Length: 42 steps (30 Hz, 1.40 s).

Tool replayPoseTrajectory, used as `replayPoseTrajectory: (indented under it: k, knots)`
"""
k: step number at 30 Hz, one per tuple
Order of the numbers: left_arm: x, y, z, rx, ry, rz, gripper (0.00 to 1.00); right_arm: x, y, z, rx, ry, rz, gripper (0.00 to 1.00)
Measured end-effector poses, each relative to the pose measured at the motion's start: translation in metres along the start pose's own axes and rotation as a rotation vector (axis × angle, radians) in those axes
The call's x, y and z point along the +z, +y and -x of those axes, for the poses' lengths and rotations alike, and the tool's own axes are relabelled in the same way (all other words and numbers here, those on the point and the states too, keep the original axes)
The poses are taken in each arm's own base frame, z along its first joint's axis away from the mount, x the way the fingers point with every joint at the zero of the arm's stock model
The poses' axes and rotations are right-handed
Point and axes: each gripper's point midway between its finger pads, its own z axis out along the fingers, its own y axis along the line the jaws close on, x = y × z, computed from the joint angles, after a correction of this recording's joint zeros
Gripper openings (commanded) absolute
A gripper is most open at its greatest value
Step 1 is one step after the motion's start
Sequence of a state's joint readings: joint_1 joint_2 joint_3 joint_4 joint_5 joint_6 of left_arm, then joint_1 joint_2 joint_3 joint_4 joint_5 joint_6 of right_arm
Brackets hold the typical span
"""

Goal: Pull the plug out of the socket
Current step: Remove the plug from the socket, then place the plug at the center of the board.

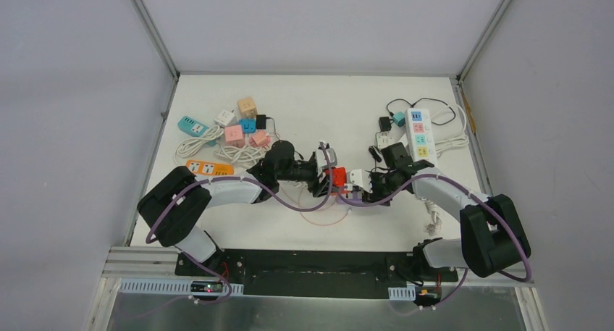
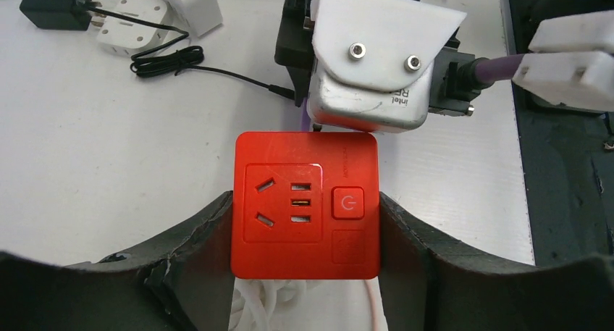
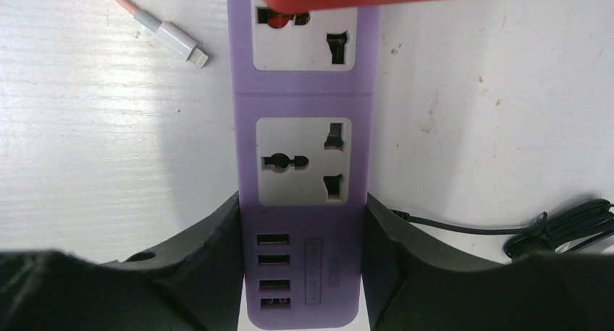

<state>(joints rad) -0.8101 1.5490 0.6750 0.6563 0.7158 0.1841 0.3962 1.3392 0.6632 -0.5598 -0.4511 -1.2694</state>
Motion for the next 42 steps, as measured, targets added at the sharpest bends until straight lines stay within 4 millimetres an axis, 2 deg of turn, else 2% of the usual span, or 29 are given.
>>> replayPoseTrajectory:
  k: [3, 4, 6, 9, 15, 18, 25, 31, 37, 42]
  knots:
    - [-0.002, 0.004, -0.002, -0.002, 0.013, 0.005, 0.0, 0.0, 0.0, -0.001, 0.001, 0.003, 0.0, 0.0]
    - [-0.003, 0.003, -0.004, 0.002, 0.023, 0.003, 0.0, 0.0, 0.0, 0.0, 0.003, 0.002, 0.001, 0.03]
    - [-0.007, 0.001, -0.007, 0.011, 0.05, 0.001, 0.0, -0.001, 0.001, 0.0, 0.007, 0.003, 0.002, 0.17]
    - [-0.013, 0.0, -0.007, 0.026, 0.076, 0.005, 0.0, -0.002, 0.002, -0.001, 0.018, 0.007, 0.009, 0.32]
    - [-0.019, 0.002, -0.001, 0.019, 0.078, 0.037, 0.0, -0.004, 0.005, -0.001, 0.038, 0.013, 0.026, 0.85]
    - [-0.022, 0.006, 0.001, -0.015, 0.084, 0.068, 0.0, -0.006, 0.008, -0.001, 0.069, 0.018, 0.037, 0.99]
    - [-0.033, 0.022, 0.005, -0.082, 0.084, 0.158, 0.0, -0.014, 0.0, 0.012, 0.134, -0.014, 0.025, 1.0]
    - [-0.042, 0.034, 0.014, -0.136, 0.063, 0.238, 0.0, -0.036, -0.006, 0.025, 0.162, -0.042, 0.015, 1.0]
    - [-0.053, 0.056, 0.013, -0.227, 0.049, 0.344, 0.0, -0.057, -0.007, 0.03, 0.163, -0.053, -0.023, 1.0]
    - [-0.063, 0.074, 0.014, -0.284, 0.019, 0.425, 0.0, -0.066, -0.007, 0.031, 0.158, -0.058, -0.052, 1.0]
